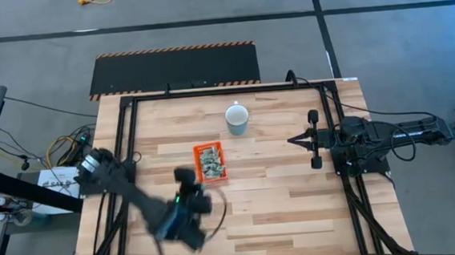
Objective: Pick and place items into bin
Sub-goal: Put the green stevia packet into the orange bin
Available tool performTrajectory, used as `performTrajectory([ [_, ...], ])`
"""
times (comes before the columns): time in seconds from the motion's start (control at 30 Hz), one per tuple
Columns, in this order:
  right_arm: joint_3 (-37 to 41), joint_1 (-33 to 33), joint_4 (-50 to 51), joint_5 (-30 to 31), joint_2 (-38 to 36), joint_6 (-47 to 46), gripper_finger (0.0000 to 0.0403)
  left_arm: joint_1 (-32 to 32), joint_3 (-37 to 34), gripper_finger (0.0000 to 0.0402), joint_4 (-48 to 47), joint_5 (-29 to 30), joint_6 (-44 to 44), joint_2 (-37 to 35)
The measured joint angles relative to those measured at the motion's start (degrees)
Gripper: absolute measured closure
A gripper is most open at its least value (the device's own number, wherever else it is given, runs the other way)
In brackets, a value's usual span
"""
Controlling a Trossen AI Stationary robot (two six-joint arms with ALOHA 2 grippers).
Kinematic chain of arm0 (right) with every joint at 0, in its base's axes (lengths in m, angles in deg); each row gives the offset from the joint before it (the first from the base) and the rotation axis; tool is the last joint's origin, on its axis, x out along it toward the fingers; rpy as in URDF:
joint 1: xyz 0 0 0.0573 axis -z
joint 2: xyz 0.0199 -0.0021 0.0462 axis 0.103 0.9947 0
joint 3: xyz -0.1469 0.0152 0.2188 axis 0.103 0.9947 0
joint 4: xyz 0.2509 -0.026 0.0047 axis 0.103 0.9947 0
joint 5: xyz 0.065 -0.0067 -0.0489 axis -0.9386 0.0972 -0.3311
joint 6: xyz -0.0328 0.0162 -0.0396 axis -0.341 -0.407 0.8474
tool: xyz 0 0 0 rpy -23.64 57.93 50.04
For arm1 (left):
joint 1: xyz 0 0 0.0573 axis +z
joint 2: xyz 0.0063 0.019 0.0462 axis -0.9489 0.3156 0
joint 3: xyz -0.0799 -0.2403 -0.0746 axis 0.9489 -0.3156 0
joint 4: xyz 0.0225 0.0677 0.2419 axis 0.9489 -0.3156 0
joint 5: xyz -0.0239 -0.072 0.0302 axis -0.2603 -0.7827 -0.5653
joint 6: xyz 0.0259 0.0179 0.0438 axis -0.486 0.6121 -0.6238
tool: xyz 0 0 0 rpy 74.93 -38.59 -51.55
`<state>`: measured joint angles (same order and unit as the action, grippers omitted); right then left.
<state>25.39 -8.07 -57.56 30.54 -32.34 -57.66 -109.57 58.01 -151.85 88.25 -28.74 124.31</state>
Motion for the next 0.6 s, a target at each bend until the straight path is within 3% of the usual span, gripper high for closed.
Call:
performTrajectory([
  [0.13,0.0,0.0,0.0,0.0,0.0,0.0,0.0401,8.8,0.0,0.0401,1.1,-2.7,-6.6,-1.3],
  [0.33,0.0,0.0,0.0,0.0,0.0,0.1,0.0401,21.8,-1.3,0.0401,6.9,-13.4,-18.3,-0.9],
  [0.6,0.0,0.0,0.0,0.0,0.0,-0.4,0.0401,32.0,-7.3,0.0401,15.5,-27.7,-28.3,-0.8],
])
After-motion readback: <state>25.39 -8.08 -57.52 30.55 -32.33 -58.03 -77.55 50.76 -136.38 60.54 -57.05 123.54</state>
